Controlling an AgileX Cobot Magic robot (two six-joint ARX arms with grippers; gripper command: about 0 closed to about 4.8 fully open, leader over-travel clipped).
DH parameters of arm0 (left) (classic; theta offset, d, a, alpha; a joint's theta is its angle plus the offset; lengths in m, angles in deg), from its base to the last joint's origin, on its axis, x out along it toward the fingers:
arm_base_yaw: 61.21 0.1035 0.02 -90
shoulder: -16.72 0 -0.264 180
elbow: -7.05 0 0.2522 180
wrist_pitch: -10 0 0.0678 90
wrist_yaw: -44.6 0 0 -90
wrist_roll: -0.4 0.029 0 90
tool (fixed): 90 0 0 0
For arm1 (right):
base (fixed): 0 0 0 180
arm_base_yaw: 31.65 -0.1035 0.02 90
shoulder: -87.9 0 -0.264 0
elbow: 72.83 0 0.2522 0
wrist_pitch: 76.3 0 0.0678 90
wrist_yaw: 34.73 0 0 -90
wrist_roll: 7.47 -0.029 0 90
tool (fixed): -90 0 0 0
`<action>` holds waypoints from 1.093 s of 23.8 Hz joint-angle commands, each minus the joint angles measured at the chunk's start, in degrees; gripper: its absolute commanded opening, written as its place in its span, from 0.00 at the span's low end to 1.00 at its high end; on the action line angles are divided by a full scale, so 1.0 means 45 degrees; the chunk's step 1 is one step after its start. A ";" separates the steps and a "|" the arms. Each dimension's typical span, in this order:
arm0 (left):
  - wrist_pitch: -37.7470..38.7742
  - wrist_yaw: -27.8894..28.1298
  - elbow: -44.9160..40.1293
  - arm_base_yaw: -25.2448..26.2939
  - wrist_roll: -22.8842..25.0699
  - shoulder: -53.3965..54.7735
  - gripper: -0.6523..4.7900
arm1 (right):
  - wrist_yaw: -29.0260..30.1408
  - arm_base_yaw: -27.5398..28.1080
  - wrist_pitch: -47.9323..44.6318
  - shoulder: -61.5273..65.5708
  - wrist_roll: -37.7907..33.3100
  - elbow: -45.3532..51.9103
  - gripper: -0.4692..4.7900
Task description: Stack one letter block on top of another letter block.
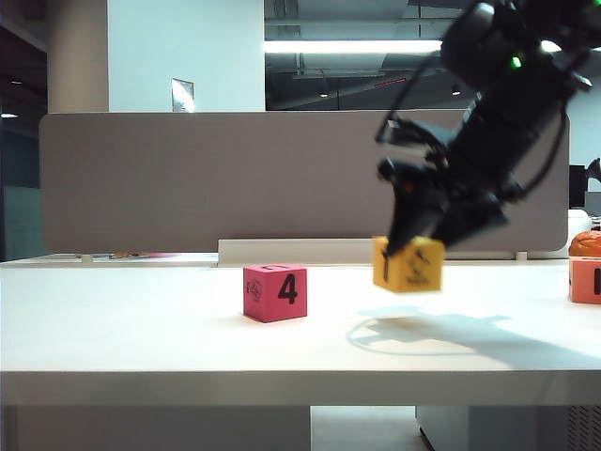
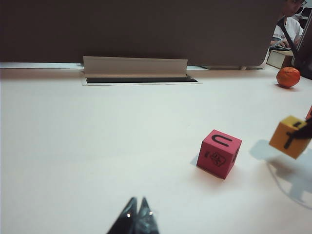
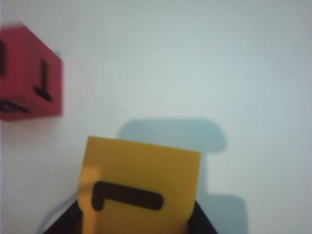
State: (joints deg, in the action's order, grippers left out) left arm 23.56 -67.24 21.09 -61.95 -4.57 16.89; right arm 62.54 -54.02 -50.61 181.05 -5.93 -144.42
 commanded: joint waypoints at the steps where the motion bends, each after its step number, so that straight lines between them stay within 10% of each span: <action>1: -0.0160 0.0039 0.0078 0.0019 0.0010 0.0015 0.11 | 0.0219 -0.0267 0.0602 -0.0044 0.0141 -0.0860 0.49; 26: -0.0146 0.0039 0.0078 0.0019 0.0005 0.0015 0.11 | 0.0073 -0.2637 0.2074 0.2550 0.1005 -0.5163 0.55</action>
State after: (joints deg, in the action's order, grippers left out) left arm 23.58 -67.22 21.09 -61.95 -4.57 16.93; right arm 62.87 -65.89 -42.13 192.26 -1.60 -167.02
